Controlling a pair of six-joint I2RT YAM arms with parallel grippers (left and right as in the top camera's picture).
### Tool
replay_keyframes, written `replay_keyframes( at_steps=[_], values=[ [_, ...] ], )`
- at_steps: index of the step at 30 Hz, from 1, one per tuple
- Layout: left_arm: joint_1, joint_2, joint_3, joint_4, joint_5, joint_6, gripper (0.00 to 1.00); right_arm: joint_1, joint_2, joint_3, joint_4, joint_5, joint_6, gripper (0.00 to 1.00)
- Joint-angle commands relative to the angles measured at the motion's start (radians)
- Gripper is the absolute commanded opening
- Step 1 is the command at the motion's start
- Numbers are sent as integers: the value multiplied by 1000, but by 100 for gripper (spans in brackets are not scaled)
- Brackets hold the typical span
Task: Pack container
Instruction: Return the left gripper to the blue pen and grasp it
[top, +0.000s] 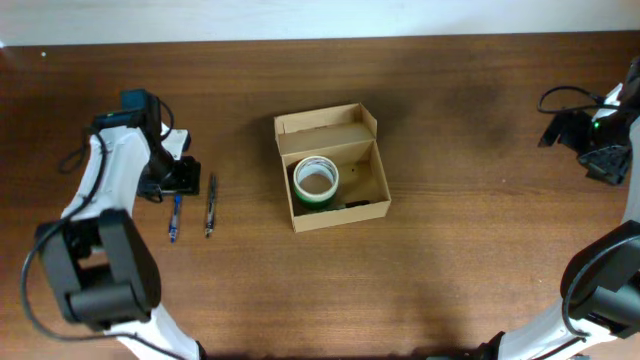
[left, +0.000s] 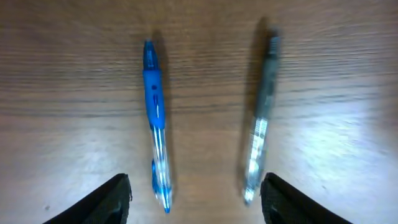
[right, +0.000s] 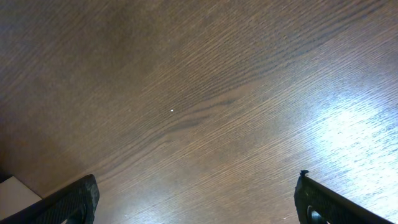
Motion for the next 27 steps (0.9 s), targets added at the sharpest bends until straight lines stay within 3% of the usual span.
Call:
replay_keyframes(
  at_steps=[1, 6, 10, 22, 27],
  values=[
    [5, 59, 3, 5, -65, 8, 66, -2, 3, -4, 3, -2, 12, 99],
    [5, 74, 3, 18, -76, 40, 66, -2, 3, -4, 3, -2, 12, 99],
    [8, 75, 3, 28, -76, 37, 60, -2, 3, -4, 3, -2, 12, 99],
    [41, 110, 1, 46, -72, 33, 60, -2, 3, -4, 3, -2, 12, 99],
    [42, 130, 1, 47, -72, 33, 55, -2, 3, -4, 3, -2, 12, 99]
  ],
)
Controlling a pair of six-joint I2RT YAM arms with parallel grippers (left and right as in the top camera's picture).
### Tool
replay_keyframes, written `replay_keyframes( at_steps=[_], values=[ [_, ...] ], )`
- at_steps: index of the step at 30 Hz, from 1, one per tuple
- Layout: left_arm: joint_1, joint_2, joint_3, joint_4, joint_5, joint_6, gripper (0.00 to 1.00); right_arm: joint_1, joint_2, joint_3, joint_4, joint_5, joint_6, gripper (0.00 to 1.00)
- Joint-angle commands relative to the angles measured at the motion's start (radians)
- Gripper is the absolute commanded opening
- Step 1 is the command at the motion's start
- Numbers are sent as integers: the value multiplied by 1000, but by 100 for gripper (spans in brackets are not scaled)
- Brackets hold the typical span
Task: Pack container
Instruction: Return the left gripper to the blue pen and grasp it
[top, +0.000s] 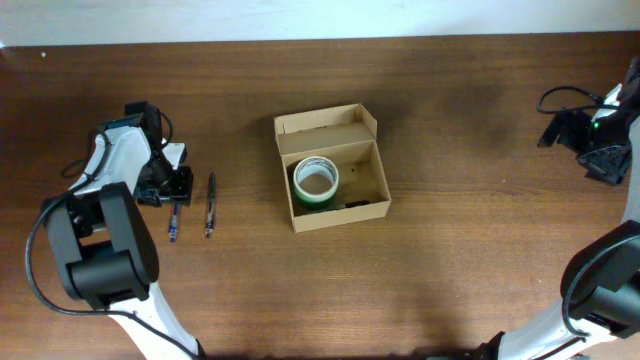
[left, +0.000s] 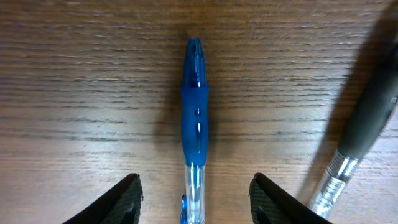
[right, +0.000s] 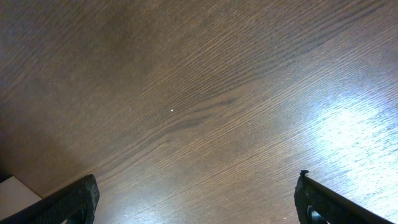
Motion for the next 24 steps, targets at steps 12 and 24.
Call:
replay_keyframes(
  at_steps=[12, 24],
  values=[
    [4, 85, 1, 27, -4, 9, 49, -2, 3, -4, 3, -2, 12, 99],
    [4, 84, 188, -105, 119, 27, 2, -2, 3, -4, 3, -2, 12, 99]
  ],
)
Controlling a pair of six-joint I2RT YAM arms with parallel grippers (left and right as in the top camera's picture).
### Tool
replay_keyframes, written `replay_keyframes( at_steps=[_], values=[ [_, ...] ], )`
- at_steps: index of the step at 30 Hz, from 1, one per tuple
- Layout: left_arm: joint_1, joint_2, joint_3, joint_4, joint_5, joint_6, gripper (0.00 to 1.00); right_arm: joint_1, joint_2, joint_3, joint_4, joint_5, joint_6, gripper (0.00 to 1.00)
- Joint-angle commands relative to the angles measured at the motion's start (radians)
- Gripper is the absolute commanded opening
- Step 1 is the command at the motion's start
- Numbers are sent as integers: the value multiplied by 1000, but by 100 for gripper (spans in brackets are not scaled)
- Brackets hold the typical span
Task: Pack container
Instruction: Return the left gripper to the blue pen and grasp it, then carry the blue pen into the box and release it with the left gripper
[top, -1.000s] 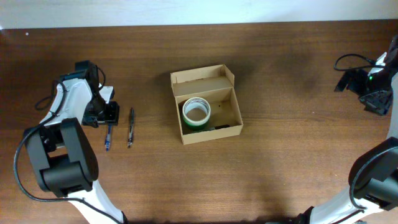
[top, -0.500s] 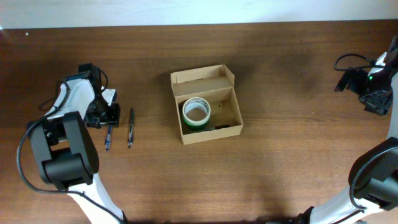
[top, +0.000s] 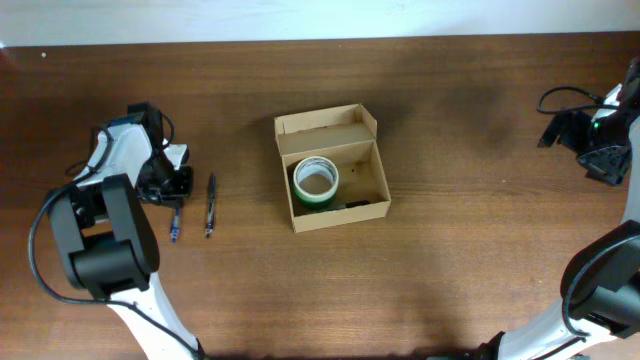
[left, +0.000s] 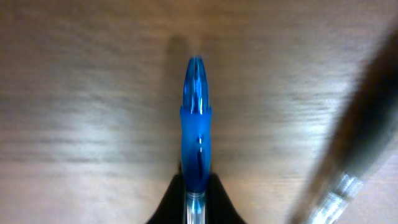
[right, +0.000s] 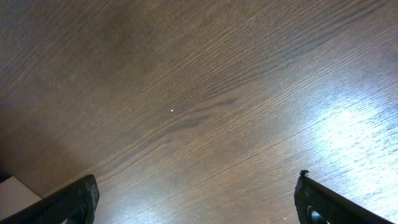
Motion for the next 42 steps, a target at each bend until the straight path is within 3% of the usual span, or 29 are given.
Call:
replay_keyframes(
  at_steps=[1, 6, 8, 13, 17, 24, 35, 42],
  values=[
    [1, 16, 173, -87, 101, 48, 1, -2, 3, -4, 3, -2, 12, 99],
    [-34, 16, 595, -332, 312, 263, 2, -2, 3, -4, 3, -2, 12, 99],
    [-92, 16, 813, -441, 392, 402, 2, -2, 3, -4, 3, -1, 12, 99],
    [-314, 16, 1081, -561, 457, 602, 2, -2, 3, -4, 3, -2, 11, 99],
    [-551, 30, 1069, -607, 395, 713, 2, -2, 3, -4, 3, -2, 12, 99],
    [-789, 106, 937, -603, 193, 713, 2, -2, 3, -4, 3, -2, 12, 99],
    [-813, 174, 674, -460, 192, 637, 2, -2, 3, -4, 3, -2, 12, 99],
    [-813, 174, 605, -407, 193, 585, 2, -2, 3, -4, 3, -2, 12, 99]
  ],
)
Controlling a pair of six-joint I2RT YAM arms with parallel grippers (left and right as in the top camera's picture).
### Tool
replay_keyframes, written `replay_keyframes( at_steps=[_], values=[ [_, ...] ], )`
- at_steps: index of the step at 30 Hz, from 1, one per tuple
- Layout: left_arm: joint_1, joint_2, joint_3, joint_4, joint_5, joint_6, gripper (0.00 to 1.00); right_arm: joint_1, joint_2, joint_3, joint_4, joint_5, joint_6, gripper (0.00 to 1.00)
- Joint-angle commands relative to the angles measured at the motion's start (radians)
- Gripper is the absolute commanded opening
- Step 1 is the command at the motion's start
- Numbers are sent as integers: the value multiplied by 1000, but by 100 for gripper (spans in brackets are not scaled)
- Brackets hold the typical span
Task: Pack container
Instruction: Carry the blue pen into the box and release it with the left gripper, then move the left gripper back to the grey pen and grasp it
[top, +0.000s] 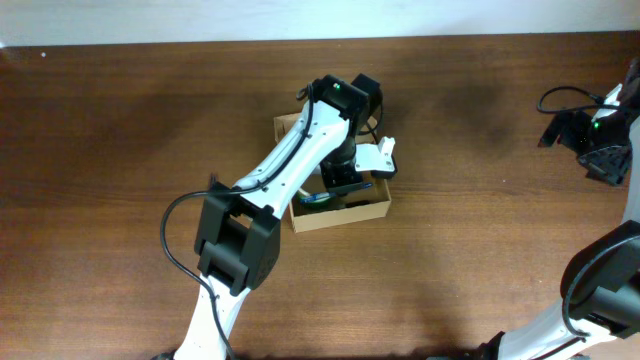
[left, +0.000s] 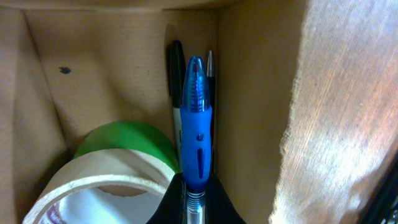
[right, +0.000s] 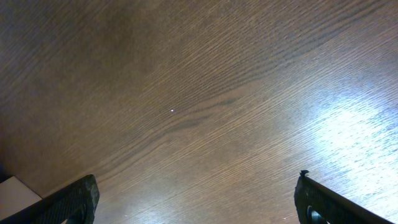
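Note:
An open cardboard box stands mid-table. My left gripper reaches down into its front compartment, shut on a blue pen that points along the right wall. In the left wrist view the left gripper shows only its dark fingertips pinching the pen's barrel. A green and white tape roll lies just left of the pen. A black pen and a thin metal-tipped one lie against the wall behind it. My right gripper is open over bare wood.
My left arm stretches across the box from the lower left and hides most of its inside from above. The right gripper sits at the table's far right edge beside a black cable. Brown tabletop surrounds the box.
My left gripper, then shut on the blue pen lying on the table's left side, is now inside the box's front compartment with the pen still in it. The right arm has not moved.
My left gripper was open above a blue and a grey pen on the left of the table. It then stood open astride the blue pen, then shut on it. Now the pen is held inside the box beside the tape roll.

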Motion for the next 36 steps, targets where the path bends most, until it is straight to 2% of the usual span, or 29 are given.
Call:
replay_keyframes(
  at_steps=[1, 10, 13, 14, 16, 19, 23, 26, 28, 32, 34, 36],
  values=[
    [-1, 0, -28, 7, -2, -36, 2, -2, 3, -4, 2, -2, 12, 99],
    [-39, 0, -34, -6, 2, -51, 2, -2, 3, -4, 2, -2, 12, 99],
    [-44, 0, -34, -1, -19, -74, 15, -2, 3, -4, 2, -2, 12, 99],
    [-44, 0, -34, -1, -53, -92, 26, -2, 3, -4, 2, -2, 12, 99],
    [-44, -1, -34, -2, -109, -120, 33, -2, 3, -4, 2, -2, 11, 99],
    [-44, -1, -17, -38, -134, -126, 38, -2, 3, -4, 2, -2, 12, 99],
    [-40, -23, 43, -80, -157, -160, 37, -2, 3, -4, 2, -2, 12, 99],
    [-16, -150, 72, -85, -196, -195, 37, -2, 3, -4, 2, -2, 12, 99],
    [34, -343, 71, -59, -196, -225, 41, -2, 3, -4, 2, -2, 12, 99],
    [158, -548, 58, -23, -166, -262, 45, -2, 3, -4, 2, -2, 12, 99],
    [294, -654, -15, 25, -119, -299, 46, -2, 3, -4, 2, -2, 12, 99],
    [458, -745, -202, 137, -117, -349, 47, -2, 3, -4, 2, -2, 12, 99]
  ],
)
